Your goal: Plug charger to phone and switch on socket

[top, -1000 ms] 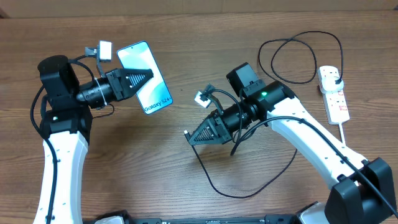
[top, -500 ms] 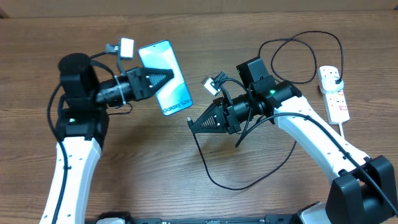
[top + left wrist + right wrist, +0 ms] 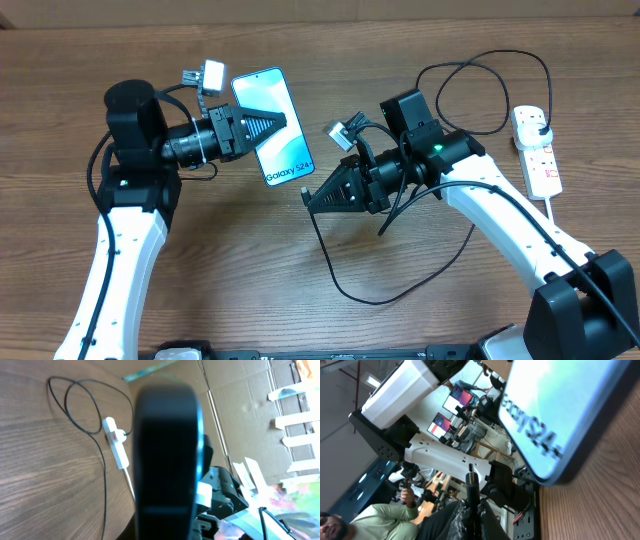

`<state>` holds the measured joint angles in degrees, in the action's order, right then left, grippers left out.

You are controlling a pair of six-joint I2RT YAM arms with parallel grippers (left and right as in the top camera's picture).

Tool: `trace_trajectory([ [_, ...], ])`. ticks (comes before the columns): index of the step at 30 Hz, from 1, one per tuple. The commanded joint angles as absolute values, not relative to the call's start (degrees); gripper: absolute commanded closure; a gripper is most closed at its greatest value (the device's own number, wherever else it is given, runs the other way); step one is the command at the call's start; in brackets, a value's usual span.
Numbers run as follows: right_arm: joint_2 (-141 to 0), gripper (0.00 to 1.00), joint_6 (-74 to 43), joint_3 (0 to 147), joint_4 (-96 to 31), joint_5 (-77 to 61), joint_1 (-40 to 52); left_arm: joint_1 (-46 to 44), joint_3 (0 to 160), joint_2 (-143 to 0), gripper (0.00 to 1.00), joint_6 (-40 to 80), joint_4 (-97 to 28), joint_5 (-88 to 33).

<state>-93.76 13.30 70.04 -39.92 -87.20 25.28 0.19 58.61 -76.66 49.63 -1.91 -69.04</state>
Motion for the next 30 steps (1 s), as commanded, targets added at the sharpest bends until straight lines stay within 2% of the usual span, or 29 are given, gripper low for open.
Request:
trace_trajectory([
  [1, -93.4, 0.96, 13.1, 69.9, -39.5, -89.1, 25.4, 0.3, 58.8, -77.7, 0.96, 51.2, -0.9, -73.6],
  [9, -93.4, 0.96, 13.1, 69.9, -39.4, -89.0, 25.4, -0.4, 58.8, -77.8, 0.95, 57.9, 2.7, -73.9],
  [30, -93.4, 0.96, 10.2, 69.9, -37.9, -88.6, 25.4, -3.1, 58.8, -77.8, 0.96, 57.6, 10.7, -73.1],
])
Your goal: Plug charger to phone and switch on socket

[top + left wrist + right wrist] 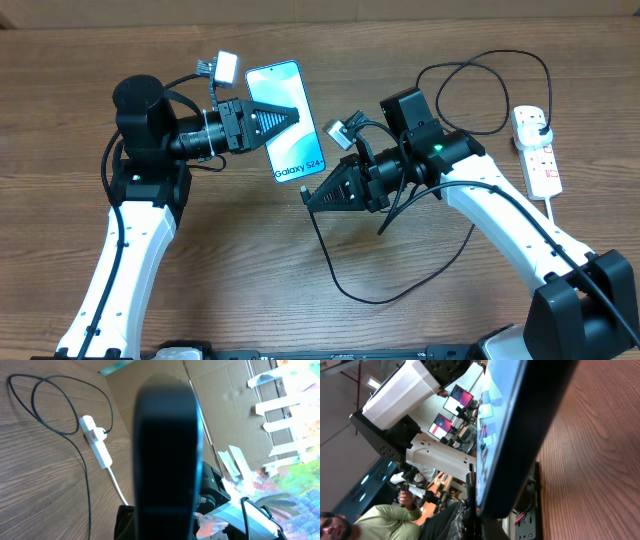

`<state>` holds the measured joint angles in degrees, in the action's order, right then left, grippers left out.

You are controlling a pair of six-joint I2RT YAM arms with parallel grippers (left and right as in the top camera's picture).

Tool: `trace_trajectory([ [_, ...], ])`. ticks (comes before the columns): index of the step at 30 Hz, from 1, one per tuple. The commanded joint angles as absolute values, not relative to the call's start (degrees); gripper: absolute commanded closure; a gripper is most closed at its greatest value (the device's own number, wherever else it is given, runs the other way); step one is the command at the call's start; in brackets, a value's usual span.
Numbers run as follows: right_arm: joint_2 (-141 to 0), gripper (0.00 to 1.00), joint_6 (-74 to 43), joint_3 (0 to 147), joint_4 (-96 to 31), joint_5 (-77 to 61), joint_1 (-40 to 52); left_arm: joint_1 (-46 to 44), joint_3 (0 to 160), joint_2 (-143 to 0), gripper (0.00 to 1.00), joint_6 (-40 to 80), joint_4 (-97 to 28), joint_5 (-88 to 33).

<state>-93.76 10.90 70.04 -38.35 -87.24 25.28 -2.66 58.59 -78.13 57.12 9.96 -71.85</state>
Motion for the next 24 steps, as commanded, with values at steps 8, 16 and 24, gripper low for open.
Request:
trace_trajectory([
  [8, -93.4, 0.96, 9.4, 69.9, -37.5, -88.5, 25.3, -3.2, 58.9, -77.8, 0.96, 57.5, 10.7, -74.0],
  [16, -93.4, 0.96, 4.2, 69.9, -33.6, -87.1, 25.3, -3.5, 58.9, -77.8, 0.95, 57.0, 10.8, -74.4],
  [24, -93.4, 0.96, 4.2, 69.9, -33.6, -87.1, 25.1, -3.4, 58.8, -77.8, 0.96, 57.0, 10.8, -74.4],
])
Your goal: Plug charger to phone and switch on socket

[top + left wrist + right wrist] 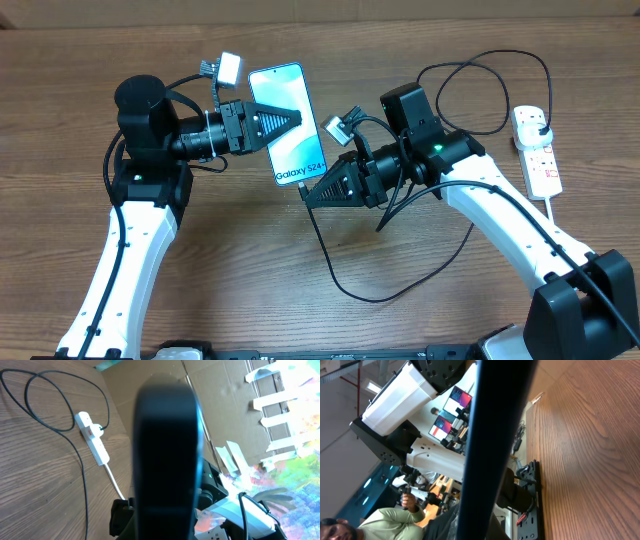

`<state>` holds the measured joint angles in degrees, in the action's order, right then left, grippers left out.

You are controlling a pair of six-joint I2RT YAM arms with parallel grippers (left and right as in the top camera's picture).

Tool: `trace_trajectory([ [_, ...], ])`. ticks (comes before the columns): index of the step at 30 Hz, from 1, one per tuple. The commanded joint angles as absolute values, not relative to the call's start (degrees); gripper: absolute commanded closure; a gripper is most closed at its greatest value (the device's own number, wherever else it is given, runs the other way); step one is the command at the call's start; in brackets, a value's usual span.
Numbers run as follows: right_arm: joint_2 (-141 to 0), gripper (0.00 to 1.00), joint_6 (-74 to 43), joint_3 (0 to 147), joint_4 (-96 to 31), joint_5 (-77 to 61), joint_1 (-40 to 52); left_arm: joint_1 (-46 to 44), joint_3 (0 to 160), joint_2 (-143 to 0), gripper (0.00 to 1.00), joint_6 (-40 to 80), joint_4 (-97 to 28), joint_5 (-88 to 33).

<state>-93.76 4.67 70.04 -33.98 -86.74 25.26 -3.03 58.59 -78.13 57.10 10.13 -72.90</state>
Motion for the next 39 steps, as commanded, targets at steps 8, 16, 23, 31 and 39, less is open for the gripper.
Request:
trace_trajectory([
  [8, -93.4, 0.96, 3.2, 69.9, -33.2, -87.0, 24.3, -3.4, 58.9, -77.8, 0.96, 56.9, 10.8, -74.4],
  [16, -93.4, 0.96, 3.2, 69.9, -33.2, -87.1, 23.5, -3.4, 58.9, -77.8, 0.96, 57.0, 10.8, -74.4],
  [23, -93.4, 0.96, 3.0, 69.9, -32.9, -87.0, 23.5, -3.5, 58.9, -77.8, 0.96, 57.0, 10.8, -73.8],
  [31, -93.4, 0.96, -2.3, 69.9, -27.8, -87.0, 23.5, -4.3, 58.9, -77.8, 0.96, 56.3, 10.8, -72.7],
  [39, -93.4, 0.96, -8.0, 69.9, -23.8, -84.4, 23.5, -5.1, 58.9, -77.8, 0.96, 52.4, 10.8, -73.1],
])
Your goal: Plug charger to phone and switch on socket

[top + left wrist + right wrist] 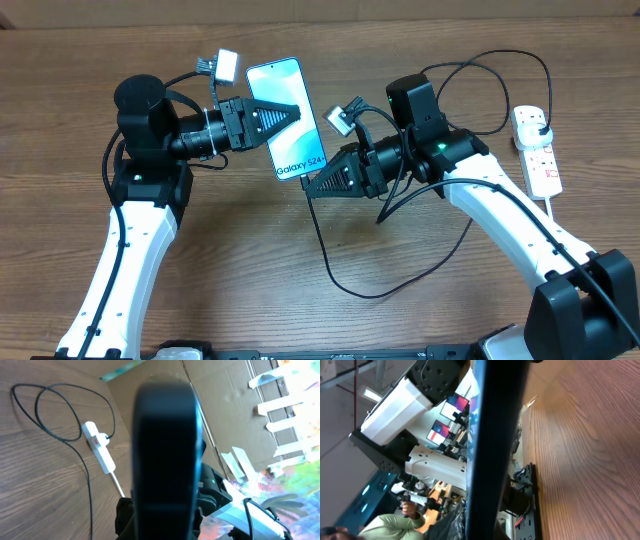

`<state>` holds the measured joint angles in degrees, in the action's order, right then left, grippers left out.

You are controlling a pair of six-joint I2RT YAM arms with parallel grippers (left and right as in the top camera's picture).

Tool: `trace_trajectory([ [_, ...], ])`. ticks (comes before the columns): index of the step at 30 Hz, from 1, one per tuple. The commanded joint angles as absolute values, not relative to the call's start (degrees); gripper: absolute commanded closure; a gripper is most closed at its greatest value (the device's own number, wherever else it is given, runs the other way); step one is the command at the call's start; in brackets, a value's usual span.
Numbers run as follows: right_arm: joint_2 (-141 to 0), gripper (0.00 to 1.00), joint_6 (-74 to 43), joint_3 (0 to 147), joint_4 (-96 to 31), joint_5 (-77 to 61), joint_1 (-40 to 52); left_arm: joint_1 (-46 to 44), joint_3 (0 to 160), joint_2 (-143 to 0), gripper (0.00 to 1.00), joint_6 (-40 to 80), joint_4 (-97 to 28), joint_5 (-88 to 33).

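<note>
My left gripper [296, 111] is shut on the phone [300, 150], holding it off the table with its lit "Galaxy S24+" screen facing up. Edge-on, the phone [165, 435] fills the left wrist view as a dark slab. My right gripper [311, 189] is shut on the charger plug, its tip at the phone's lower edge; I cannot tell whether the plug is seated. In the right wrist view the phone's edge [497, 435] hides the plug and fingers. The black cable [330, 270] loops over the table to the white power strip [538, 155].
The power strip [101, 452] lies at the table's far right with a white plug in its upper socket. Cable loops lie behind and below the right arm. The wooden table [230, 270] runs beneath both arms. A cardboard wall stands behind the table.
My right gripper has moved slightly up and left, so the plug's tip now meets the phone's lower edge. The left gripper holds the phone almost where it was.
At first the left gripper held the phone further left, a gap away from the right gripper and its plug. Then the phone was further right, near the plug. The right gripper then stood closer, and now its tip is at the phone's bottom edge.
</note>
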<state>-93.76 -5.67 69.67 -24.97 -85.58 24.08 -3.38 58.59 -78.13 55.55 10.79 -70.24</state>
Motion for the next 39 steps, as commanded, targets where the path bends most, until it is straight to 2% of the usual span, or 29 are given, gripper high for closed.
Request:
trace_trajectory([
  [1, -93.4, 0.96, -7.9, 69.9, -23.8, -84.4, 23.5, -5.1, 58.9, -77.8, 0.96, 52.2, 10.8, -73.3],
  [15, -93.4, 0.96, -12.2, 69.9, -20.3, -83.4, 23.5, -5.1, 58.9, -77.9, 0.96, 49.6, 10.8, -79.1],
  [39, -93.4, 0.96, -12.5, 69.9, -19.6, -81.8, 23.5, -7.4, 58.8, -77.9, 0.96, 47.8, 9.0, -79.5],
])
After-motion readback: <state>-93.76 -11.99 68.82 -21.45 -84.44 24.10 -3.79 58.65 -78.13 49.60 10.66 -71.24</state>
